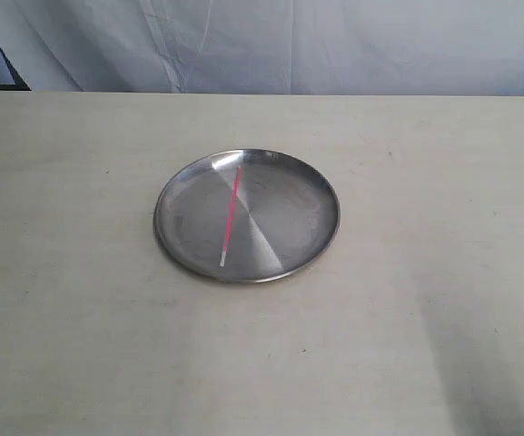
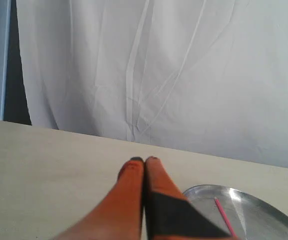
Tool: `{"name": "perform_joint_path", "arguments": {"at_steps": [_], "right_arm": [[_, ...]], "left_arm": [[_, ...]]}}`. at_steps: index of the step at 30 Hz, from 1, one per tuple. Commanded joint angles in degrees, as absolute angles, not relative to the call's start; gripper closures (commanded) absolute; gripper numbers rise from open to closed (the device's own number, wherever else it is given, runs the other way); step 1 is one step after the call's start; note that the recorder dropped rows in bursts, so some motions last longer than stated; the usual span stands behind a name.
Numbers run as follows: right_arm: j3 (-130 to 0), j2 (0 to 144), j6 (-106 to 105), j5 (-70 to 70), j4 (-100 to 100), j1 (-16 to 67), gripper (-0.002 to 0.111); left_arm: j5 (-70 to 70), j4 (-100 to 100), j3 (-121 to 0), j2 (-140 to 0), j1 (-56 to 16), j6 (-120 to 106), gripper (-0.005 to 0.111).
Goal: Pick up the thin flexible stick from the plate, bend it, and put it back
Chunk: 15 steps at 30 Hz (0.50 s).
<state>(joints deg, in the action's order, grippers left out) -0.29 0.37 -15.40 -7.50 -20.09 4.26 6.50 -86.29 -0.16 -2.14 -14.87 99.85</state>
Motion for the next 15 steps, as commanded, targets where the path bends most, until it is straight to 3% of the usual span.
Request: {"name": "perform_joint_path", "arguments": {"at_steps": [1,4,11,15], "right_arm": [[0.0,0.0,-15.4,-6.71,-20.18,4.0,0.108],[0.0,0.0,-14.45,-2.35,-24.47,4.0,0.108],[0.0,0.0,5.99,7.08,-62.28,4.0,0.108],[0.0,0.0,8.95,12.25,-67.16,4.0,0.108]], "left_arm": [[6.28,-86.51,0.0,-2.05,-15.59,99.85,0.107],[6.22,-86.51,0.0,-2.05,-16.55,99.85,0.107],[6.22,-86.51,0.0,-2.05,-17.2,99.85,0.107],[6.22,-86.51,0.0,-2.05,-17.2,99.85,0.107]]}}
